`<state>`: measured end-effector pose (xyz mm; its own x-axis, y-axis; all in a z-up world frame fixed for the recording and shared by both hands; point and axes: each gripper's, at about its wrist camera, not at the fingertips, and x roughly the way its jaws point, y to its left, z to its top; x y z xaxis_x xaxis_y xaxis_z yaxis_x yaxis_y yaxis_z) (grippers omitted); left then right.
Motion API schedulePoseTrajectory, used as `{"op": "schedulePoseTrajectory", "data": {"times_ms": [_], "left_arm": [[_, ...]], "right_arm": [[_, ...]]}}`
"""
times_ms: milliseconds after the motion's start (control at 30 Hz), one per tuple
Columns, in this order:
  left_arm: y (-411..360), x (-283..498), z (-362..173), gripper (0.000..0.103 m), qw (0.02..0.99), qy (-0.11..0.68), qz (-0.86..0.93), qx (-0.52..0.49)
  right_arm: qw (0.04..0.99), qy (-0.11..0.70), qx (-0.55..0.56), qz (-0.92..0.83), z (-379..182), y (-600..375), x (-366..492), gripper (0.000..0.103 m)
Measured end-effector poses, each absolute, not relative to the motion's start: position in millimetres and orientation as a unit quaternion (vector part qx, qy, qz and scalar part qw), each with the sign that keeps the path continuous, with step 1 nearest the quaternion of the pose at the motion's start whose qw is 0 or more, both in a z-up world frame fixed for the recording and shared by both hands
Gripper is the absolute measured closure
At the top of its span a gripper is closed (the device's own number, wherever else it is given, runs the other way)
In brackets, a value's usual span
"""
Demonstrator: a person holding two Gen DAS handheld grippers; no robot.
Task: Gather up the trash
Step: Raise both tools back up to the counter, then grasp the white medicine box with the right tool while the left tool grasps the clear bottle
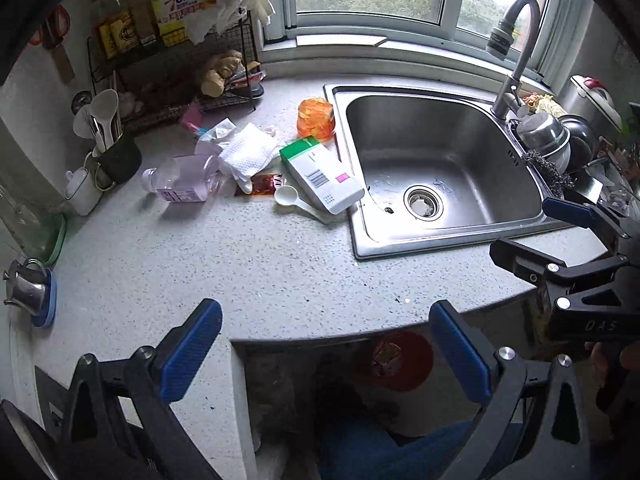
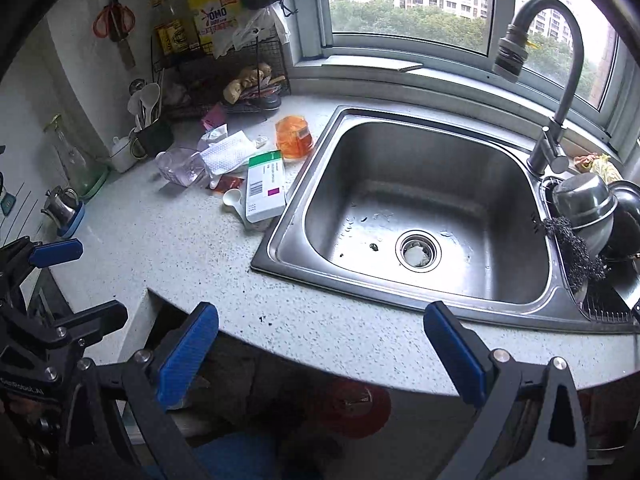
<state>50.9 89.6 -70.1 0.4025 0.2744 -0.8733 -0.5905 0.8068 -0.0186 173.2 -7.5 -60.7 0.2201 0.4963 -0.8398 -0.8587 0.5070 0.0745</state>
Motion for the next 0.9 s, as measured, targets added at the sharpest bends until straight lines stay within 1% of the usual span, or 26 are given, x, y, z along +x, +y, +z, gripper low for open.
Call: {"op": "schedulePoseTrajectory", "data": {"times_ms": [200, 467, 733, 900], "left_arm": [[164, 57, -84, 0.0, 0.807, 0.488, 0.271, -0.193], [242, 77, -108, 0.0, 0.793, 0.507, 0.268, -0.205], [284, 96, -136, 0.0, 0.783, 0.518, 0.257, -0.229], [296, 106, -153, 0.0, 0.781, 0.526, 0.243, -0.233]], "right_arm": [[0.739, 0.44, -0.232, 0.454, -69, 62, 180, 0.001], [0.721, 0.463, -0.268, 0.44, -100, 139, 200, 0.001], [0.696, 0.482, -0.31, 0.433, -137, 187, 210, 0.001], [0.685, 0.491, -0.33, 0.424, -158, 202, 217, 0.001]]}}
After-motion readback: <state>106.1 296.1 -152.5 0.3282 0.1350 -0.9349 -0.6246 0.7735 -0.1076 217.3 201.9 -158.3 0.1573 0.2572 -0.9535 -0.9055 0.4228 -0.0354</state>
